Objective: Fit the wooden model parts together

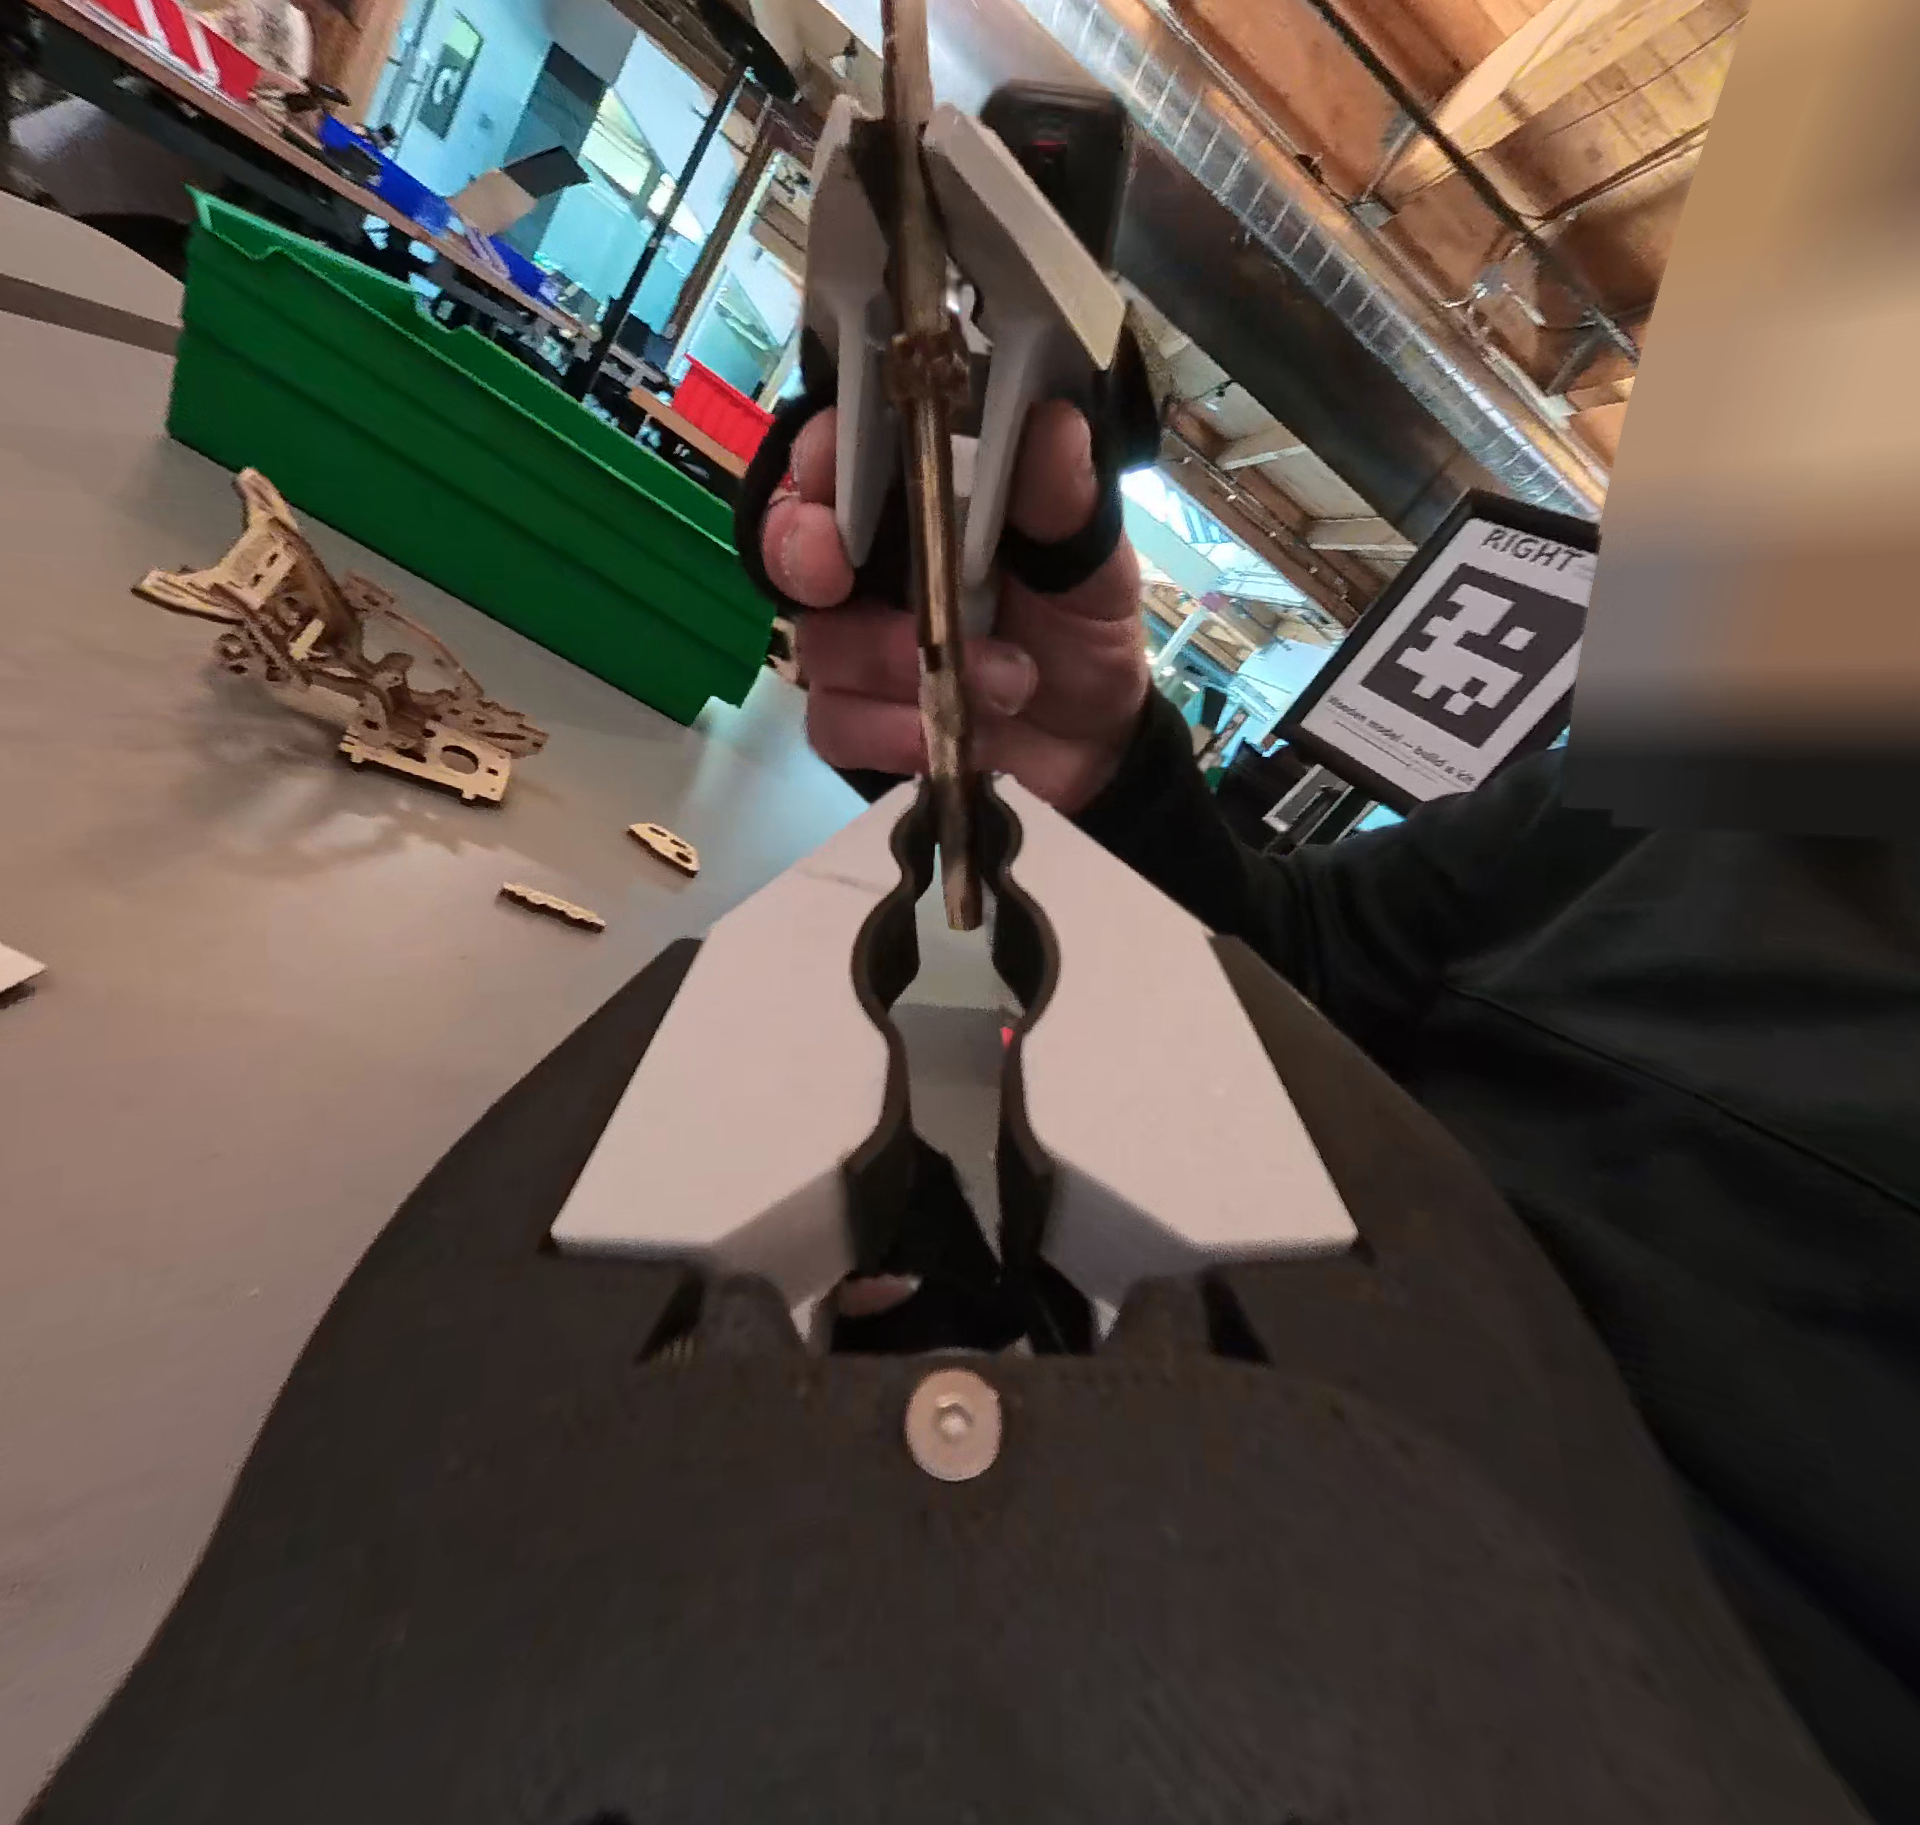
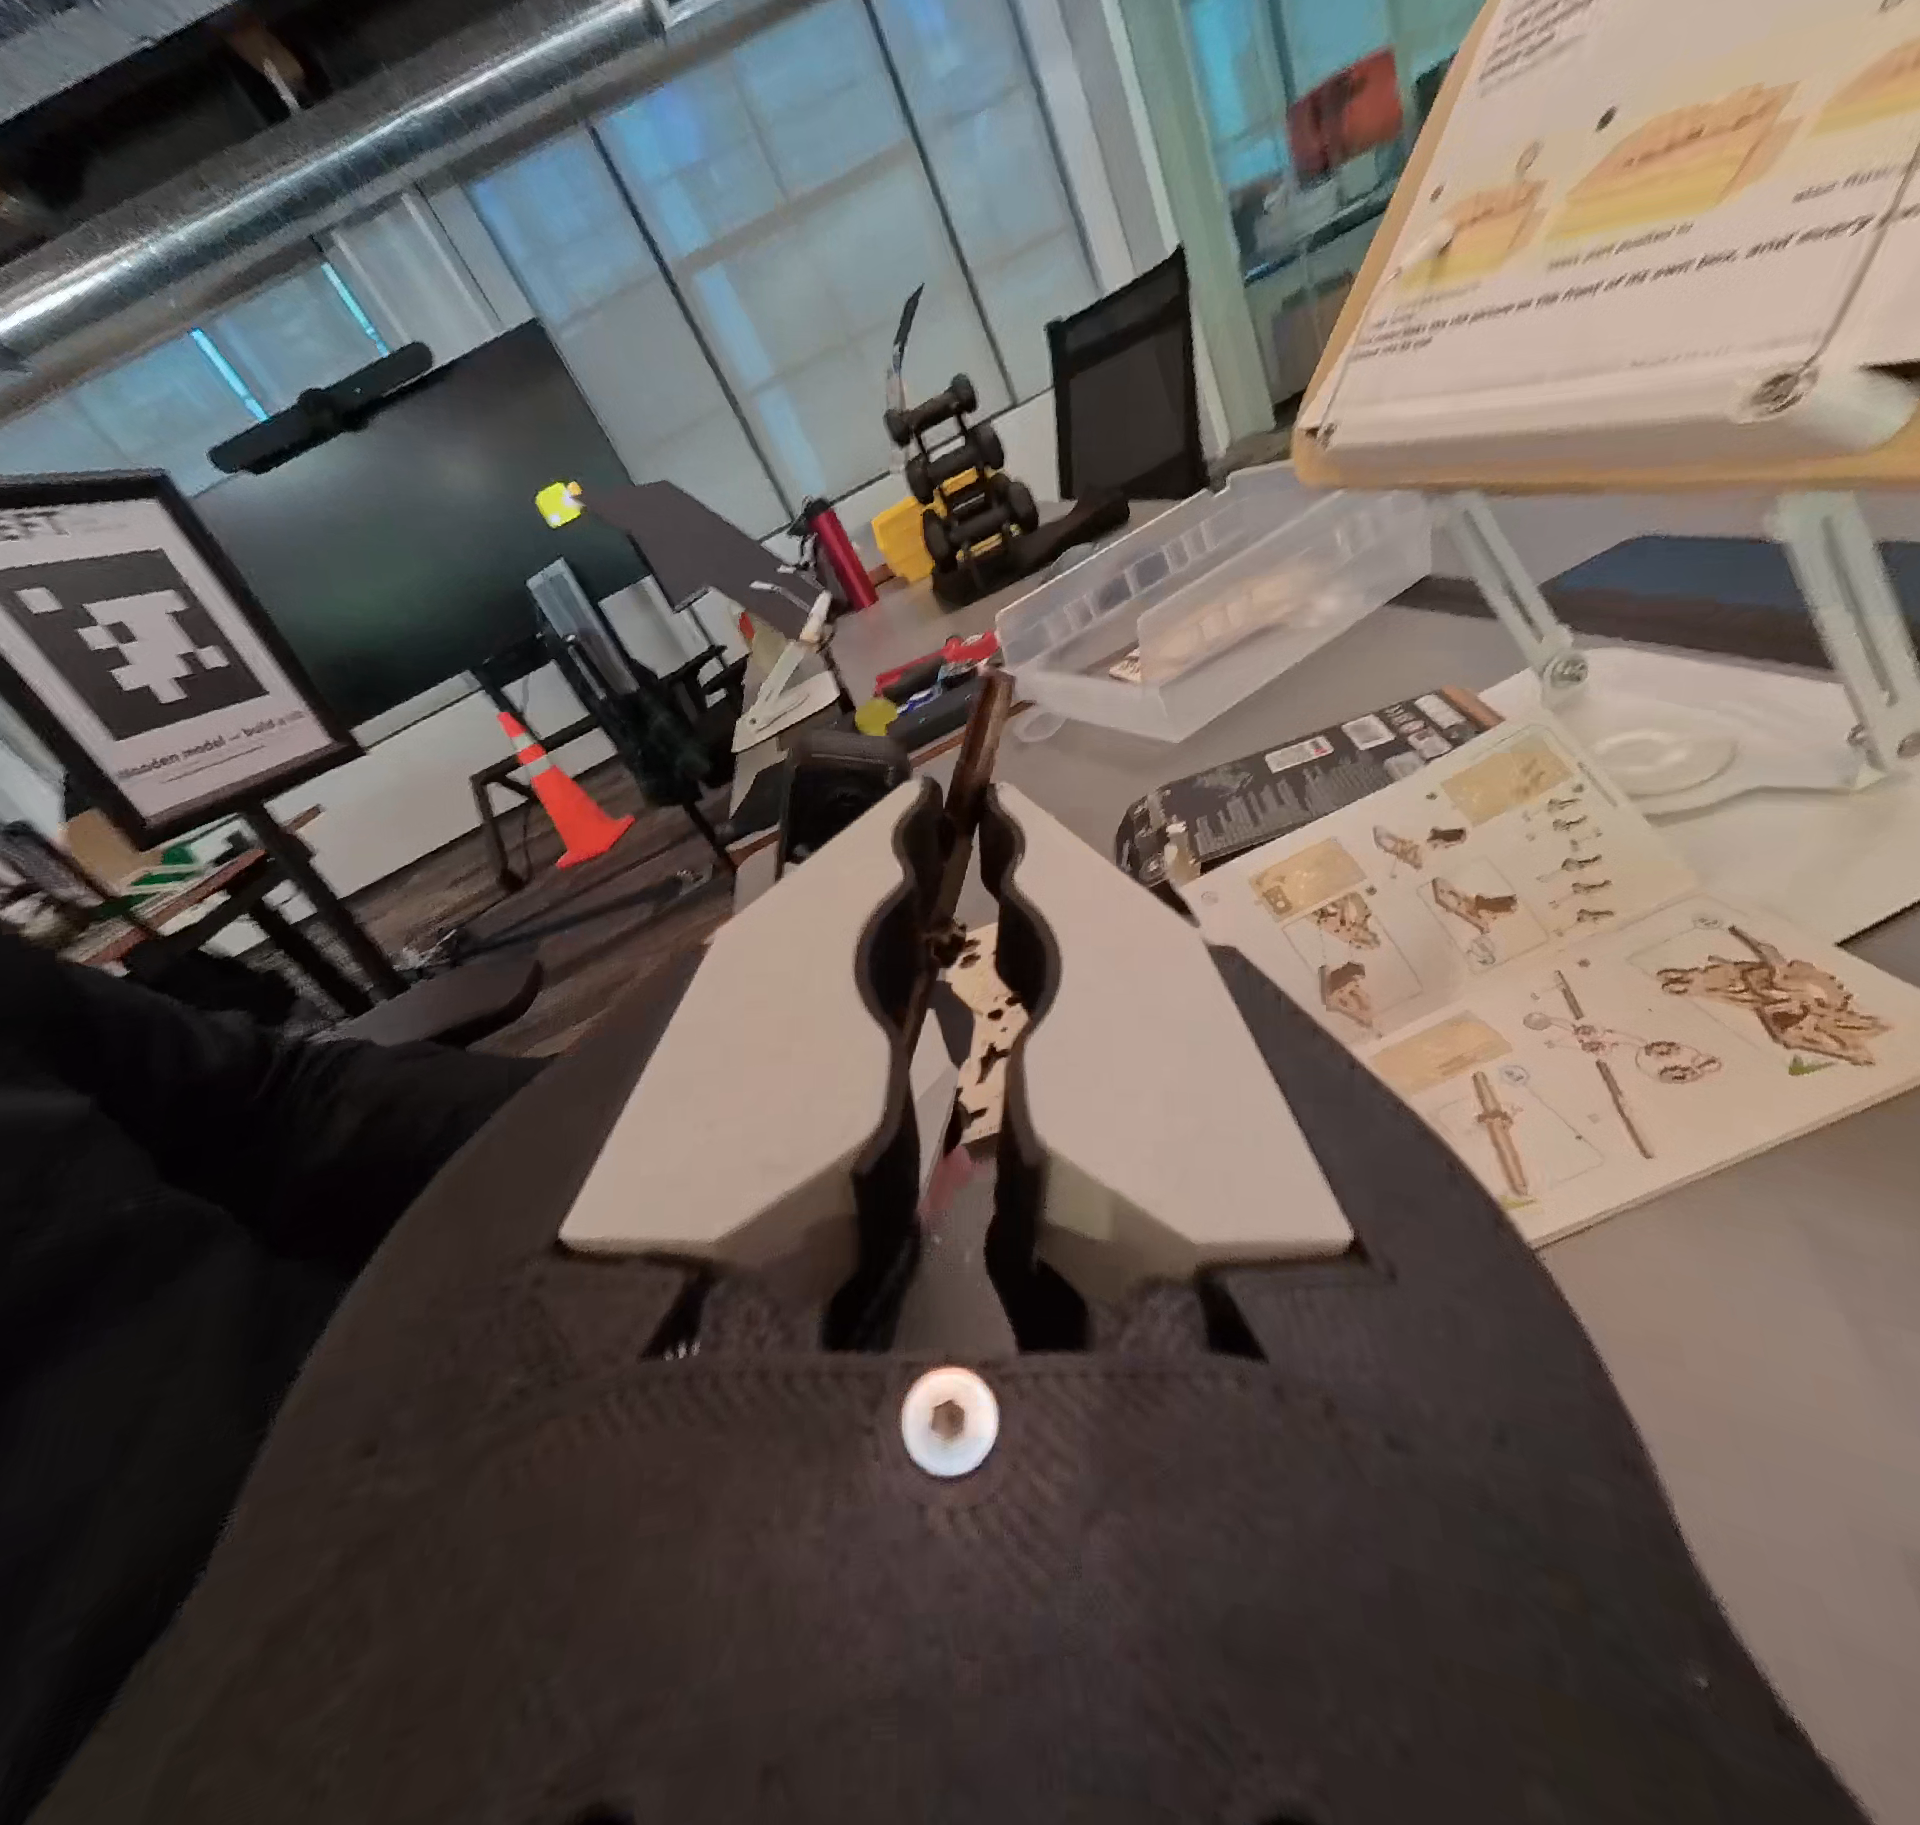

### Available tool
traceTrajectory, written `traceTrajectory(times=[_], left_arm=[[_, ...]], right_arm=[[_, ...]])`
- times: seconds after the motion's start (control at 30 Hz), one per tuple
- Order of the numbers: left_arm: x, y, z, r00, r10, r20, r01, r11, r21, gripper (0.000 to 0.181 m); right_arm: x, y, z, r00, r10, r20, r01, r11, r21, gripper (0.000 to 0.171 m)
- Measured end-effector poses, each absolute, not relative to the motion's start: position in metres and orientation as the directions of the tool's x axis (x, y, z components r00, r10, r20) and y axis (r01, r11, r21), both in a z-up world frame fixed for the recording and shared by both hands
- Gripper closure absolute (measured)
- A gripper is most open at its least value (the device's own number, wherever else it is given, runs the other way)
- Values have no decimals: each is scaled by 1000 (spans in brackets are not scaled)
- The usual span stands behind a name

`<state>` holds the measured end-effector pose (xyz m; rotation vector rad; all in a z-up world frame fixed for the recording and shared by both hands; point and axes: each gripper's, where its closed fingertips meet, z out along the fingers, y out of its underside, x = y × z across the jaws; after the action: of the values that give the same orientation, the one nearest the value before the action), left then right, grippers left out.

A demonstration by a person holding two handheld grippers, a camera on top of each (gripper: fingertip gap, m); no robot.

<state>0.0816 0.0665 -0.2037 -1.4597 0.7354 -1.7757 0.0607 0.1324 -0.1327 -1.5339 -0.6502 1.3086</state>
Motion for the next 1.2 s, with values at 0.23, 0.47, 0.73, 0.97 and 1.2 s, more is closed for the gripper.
traceTrajectory(times=[0.23,0.47,0.73,0.97,1.2], left_arm=[[78,79,-202,-41,-804,594,218,-587,-780,176],[60,95,-224,117,-825,553,140,-538,-831,139],[49,109,-253,339,-876,344,-62,-386,-921,146],[51,111,-275,396,-882,256,-219,-361,-906,148],[56,112,-281,407,-886,224,-266,-349,-899,147]], right_arm=[[70,125,-123,369,887,-277,-244,-196,-950,169],[75,127,-128,436,893,-113,-110,-71,-991,171],[58,141,-208,483,876,7,146,-72,-987,171],[55,138,-204,469,883,17,157,-64,-986,171],[59,140,-206,469,883,-12,125,-79,-989,171]])
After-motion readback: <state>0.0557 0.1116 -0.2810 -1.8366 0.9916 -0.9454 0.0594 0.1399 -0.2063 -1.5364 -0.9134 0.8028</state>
